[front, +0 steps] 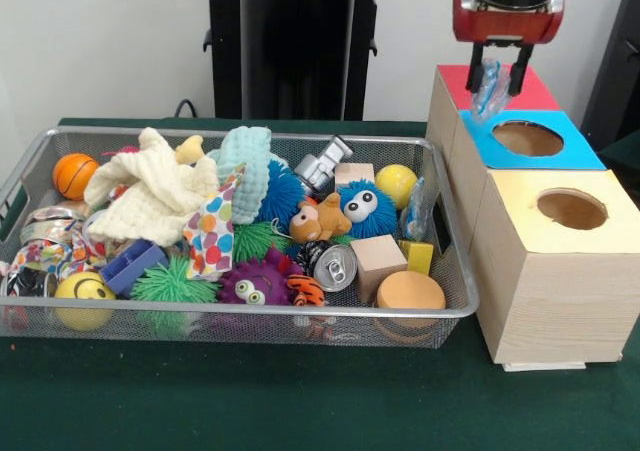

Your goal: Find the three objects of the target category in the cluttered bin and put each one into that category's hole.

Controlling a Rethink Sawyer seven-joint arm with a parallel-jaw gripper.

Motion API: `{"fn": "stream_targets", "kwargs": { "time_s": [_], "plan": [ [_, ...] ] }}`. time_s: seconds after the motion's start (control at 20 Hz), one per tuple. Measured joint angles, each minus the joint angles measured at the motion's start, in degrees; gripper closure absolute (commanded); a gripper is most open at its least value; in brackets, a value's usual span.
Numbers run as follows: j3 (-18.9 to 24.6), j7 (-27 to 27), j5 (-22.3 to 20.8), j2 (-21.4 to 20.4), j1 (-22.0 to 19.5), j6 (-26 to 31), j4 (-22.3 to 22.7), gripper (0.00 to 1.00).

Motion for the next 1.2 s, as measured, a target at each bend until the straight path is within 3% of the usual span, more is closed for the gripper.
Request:
{"fn": "stream_targets", "kwargs": {
  "time_s": [1.2],
  "plan": [
    [-2.08,0.0,0.04,1.17,2.32,-1.48,0.39,1.0]
  ]
}}
